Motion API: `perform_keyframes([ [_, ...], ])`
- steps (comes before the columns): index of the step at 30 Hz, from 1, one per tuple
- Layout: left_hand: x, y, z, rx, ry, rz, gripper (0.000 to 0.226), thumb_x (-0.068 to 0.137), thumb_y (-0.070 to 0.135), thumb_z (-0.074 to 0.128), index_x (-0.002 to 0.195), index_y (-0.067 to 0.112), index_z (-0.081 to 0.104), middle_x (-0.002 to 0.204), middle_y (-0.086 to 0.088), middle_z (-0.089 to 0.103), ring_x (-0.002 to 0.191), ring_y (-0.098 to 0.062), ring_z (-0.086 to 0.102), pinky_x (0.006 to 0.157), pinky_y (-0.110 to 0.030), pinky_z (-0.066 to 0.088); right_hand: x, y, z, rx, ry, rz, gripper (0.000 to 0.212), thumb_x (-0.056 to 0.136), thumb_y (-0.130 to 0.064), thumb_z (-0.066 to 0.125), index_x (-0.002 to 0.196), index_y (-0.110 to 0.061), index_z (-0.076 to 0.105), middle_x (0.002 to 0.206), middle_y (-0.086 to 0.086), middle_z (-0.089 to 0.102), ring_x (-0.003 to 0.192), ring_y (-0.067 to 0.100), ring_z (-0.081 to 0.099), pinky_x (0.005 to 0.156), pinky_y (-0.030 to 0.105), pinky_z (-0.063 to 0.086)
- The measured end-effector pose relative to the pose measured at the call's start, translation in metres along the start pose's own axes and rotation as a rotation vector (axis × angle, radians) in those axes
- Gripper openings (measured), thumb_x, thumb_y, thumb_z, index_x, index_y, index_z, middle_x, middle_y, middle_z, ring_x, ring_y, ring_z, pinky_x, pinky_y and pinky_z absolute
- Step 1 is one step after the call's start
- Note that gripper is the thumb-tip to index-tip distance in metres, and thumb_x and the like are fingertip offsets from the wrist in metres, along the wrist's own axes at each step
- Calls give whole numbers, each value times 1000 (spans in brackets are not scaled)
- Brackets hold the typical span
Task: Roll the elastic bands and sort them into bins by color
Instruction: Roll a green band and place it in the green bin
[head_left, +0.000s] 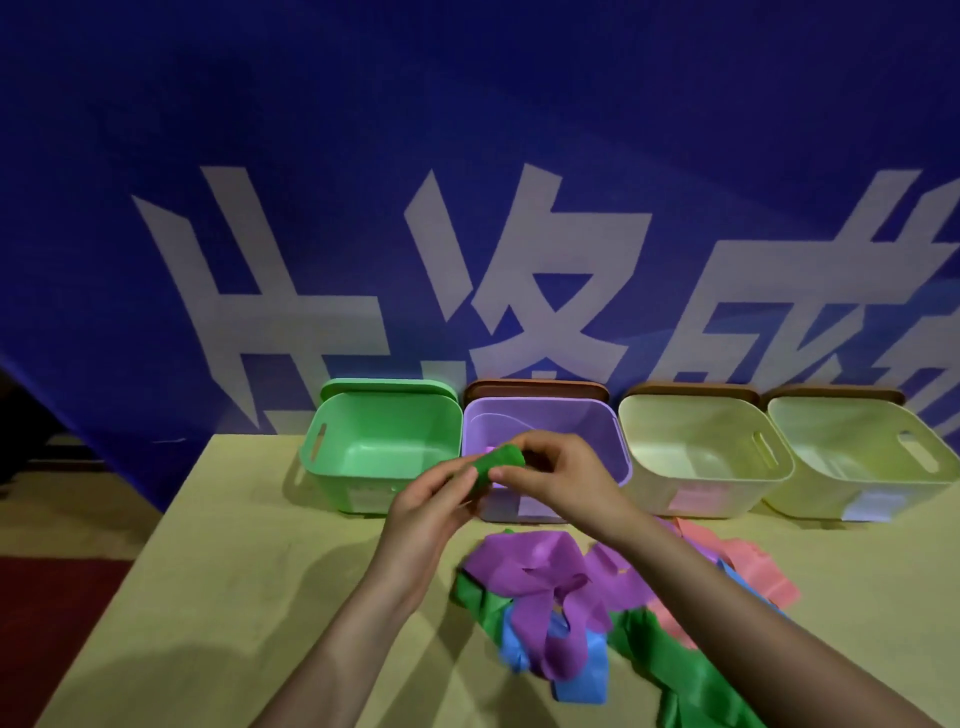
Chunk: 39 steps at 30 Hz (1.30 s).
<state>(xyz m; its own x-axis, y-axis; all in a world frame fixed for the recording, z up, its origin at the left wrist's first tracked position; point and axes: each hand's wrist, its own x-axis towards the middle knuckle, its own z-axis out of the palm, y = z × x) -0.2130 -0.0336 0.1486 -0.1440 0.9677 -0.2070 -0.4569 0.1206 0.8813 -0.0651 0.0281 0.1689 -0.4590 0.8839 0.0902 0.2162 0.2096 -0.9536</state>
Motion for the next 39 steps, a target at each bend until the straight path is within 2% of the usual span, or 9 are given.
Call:
perform_keyframes([
  [6, 34, -3, -9, -337, 230, 30, 23, 90, 4, 54, 111, 1, 63, 102, -12, 71, 86, -18, 68, 72, -23, 57, 46, 4, 40, 387, 96, 103, 12, 83, 10, 62, 92, 8, 68, 70, -2, 69, 67, 4, 62, 69, 16, 49],
  [11, 65, -1, -32, -412, 377, 65, 19, 92, 5, 54, 108, 5, 66, 103, -8, 71, 91, -15, 67, 71, -20, 56, 92, 16, 76, 344, 94, 147, 6, 83, 2, 67, 80, -3, 69, 75, 13, 65, 77, 13, 59, 76, 26, 46],
  [15, 89, 3, -58, -422, 422, 73, 20, 94, 4, 52, 109, 4, 64, 107, -8, 71, 97, -15, 66, 76, -20, 56, 125, 33, 104, 311, 79, 161, 19, 83, -7, 69, 69, 1, 58, 66, 7, 47, 68, 12, 45, 65, 23, 37],
  [19, 117, 2, -91, -370, 469, 12, 20, 92, 4, 55, 110, 4, 63, 112, -11, 68, 106, -21, 63, 81, -21, 56, 155, 52, 124, 395, 27, 261, 12, 85, -3, 66, 74, -7, 65, 65, -4, 57, 65, 4, 51, 67, 18, 42],
  [21, 129, 1, -111, -329, 462, -30, 23, 91, 4, 56, 113, 1, 62, 115, -14, 66, 106, -23, 62, 84, -24, 56, 167, 63, 134, 392, 37, 295, 18, 84, -3, 67, 70, -11, 59, 62, -5, 51, 62, 4, 47, 64, 17, 39],
  [26, 144, 8, -147, -40, 422, -68, 11, 90, 4, 58, 98, 6, 67, 98, -5, 69, 91, -15, 63, 80, -25, 52, 188, 89, 154, 398, 2, 370, 29, 82, -1, 69, 66, -17, 51, 58, -3, 48, 60, 10, 45, 66, 25, 37],
  [31, 172, 14, -193, 790, 381, 51, 18, 87, 11, 65, 80, 27, 67, 89, 12, 63, 84, -3, 58, 71, -16, 41, 210, 111, 171, 262, -74, 435, 29, 82, -6, 71, 65, -17, 50, 60, -2, 43, 58, 10, 39, 61, 22, 36],
  [36, 198, 9, -232, 963, 578, 103, 20, 91, 18, 61, 110, 20, 63, 107, 2, 52, 95, -13, 55, 81, -26, 44, 242, 146, 205, 100, -80, 585, 32, 77, -6, 76, 59, -18, 52, 57, -4, 47, 53, 9, 42, 53, 15, 37],
  [39, 214, 6, -243, 913, 579, 33, 28, 94, 21, 55, 121, 15, 58, 113, -2, 52, 98, -15, 53, 85, -29, 44, 261, 170, 226, 69, -20, 752, 31, 73, -10, 80, 55, -17, 55, 55, -2, 53, 56, 13, 48, 62, 24, 44],
])
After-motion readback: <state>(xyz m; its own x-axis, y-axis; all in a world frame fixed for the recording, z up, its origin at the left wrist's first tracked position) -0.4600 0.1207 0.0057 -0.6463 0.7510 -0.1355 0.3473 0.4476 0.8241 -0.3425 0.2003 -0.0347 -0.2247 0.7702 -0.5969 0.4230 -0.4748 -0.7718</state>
